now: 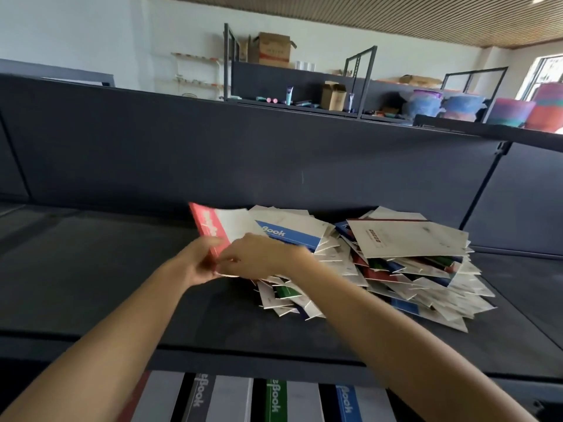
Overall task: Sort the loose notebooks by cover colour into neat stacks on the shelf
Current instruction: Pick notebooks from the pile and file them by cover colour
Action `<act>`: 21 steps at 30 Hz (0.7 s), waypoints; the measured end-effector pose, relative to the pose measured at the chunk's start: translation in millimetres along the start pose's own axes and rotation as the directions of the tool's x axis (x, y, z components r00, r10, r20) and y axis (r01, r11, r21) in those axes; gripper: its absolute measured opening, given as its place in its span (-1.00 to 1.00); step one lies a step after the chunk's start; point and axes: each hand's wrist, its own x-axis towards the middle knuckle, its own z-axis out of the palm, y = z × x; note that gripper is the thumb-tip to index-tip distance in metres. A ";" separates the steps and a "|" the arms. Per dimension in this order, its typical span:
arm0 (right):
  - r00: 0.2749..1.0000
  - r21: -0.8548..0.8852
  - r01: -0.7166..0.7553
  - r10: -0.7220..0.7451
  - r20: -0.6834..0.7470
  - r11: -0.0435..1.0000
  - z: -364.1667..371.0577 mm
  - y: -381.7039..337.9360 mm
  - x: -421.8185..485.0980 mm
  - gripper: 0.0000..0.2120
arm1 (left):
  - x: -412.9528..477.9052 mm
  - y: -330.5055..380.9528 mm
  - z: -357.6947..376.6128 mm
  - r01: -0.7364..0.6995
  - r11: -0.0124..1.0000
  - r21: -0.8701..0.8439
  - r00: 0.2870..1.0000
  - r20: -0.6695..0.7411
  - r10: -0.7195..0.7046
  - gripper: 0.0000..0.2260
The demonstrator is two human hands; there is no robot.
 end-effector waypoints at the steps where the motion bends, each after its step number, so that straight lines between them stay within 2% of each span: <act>1: 0.999 0.086 0.025 -0.029 0.046 0.996 -6.9 4.7 0.8 -0.68 | -3.1 -0.3 -4.2 -0.010 0.999 0.047 0.999 -0.051 0.013 -0.78; 3: 0.997 0.136 -0.052 0.058 -0.043 0.989 -13.8 29.8 10.8 -0.68 | -7.5 -2.0 -13.0 -0.018 0.995 0.102 0.984 -0.173 0.036 -0.66; 5: 0.953 0.092 -0.238 0.251 -0.167 0.967 -11.6 62.7 21.7 -0.66 | -9.7 0.5 -21.1 -0.046 0.996 0.079 0.975 -0.211 0.062 -0.60; 8: 0.907 -0.054 -0.420 0.419 -0.027 0.906 9.7 89.5 25.4 -0.60 | -7.2 1.6 -34.4 -0.082 0.996 -0.020 0.970 -0.230 0.075 -0.65; 9: 0.900 -0.148 -0.434 0.435 -0.031 0.888 16.1 92.9 25.5 -0.62 | -7.5 0.7 -37.8 -0.088 0.995 -0.038 0.969 -0.233 0.077 -0.68; 11: 0.907 -0.349 -0.419 0.400 -0.128 0.838 22.9 96.7 27.7 -0.66 | -7.7 -1.4 -41.3 -0.101 0.993 -0.067 0.970 -0.229 0.083 -0.75; 13: 0.922 -0.446 -0.386 0.347 -0.172 0.807 23.5 96.1 29.7 -0.69 | -8.9 -3.0 -40.9 -0.110 0.989 -0.095 0.974 -0.207 0.088 -0.77; 16: 0.929 -0.441 -0.369 0.330 -0.167 0.818 23.9 94.2 31.0 -0.66 | -12.5 -2.3 -37.0 -0.125 0.984 -0.128 0.979 -0.176 0.102 -0.79; 21: 0.924 -0.387 -0.372 0.296 -0.243 0.844 23.1 88.3 30.3 -0.50 | -16.3 -2.7 -39.1 -0.183 0.963 -0.199 0.972 -0.183 0.147 -0.71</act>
